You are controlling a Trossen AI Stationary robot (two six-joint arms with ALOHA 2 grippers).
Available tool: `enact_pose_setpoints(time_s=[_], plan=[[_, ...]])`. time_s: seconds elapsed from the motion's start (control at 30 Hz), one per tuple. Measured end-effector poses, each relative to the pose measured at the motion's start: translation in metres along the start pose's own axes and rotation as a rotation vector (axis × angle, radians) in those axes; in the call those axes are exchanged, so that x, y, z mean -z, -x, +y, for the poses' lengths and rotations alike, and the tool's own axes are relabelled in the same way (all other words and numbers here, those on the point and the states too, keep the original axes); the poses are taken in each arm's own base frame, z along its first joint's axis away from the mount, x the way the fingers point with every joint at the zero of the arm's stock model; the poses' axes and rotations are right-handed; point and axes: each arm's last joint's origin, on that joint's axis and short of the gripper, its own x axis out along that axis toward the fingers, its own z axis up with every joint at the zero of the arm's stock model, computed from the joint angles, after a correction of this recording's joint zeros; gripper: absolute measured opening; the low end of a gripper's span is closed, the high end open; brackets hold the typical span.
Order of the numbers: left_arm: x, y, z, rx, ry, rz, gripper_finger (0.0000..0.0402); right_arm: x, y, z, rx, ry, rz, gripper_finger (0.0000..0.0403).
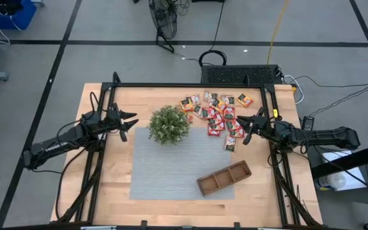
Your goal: Pick & Place Tea
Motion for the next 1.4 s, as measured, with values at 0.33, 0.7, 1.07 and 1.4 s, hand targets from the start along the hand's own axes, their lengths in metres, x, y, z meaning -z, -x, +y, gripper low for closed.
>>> enact_pose_setpoints(time_s=[0.33, 0.7, 1.07, 1.4], plan=[[0.0, 0.0, 0.0, 0.0, 0.0, 0.0, 0.0147, 0.0, 0.0, 0.0, 0.0, 0.0, 0.0, 0.0045], [0.0, 0.0, 0.0, 0.0, 0.0, 0.0, 0.0147, 0.0, 0.0, 0.0, 0.0, 0.0, 0.0, 0.0045], [0.0001, 0.0, 0.0, 0.0, 0.0, 0.0, 0.0147, 0.0001, 0.0, 0.0, 0.0, 0.0, 0.0, 0.0045], [-0.0001, 0.0, 0.0, 0.0, 0.0, 0.0, 0.0147, -0.0022, 0.0, -0.0001, 0.001, -0.031, -0.021, 0.0045]])
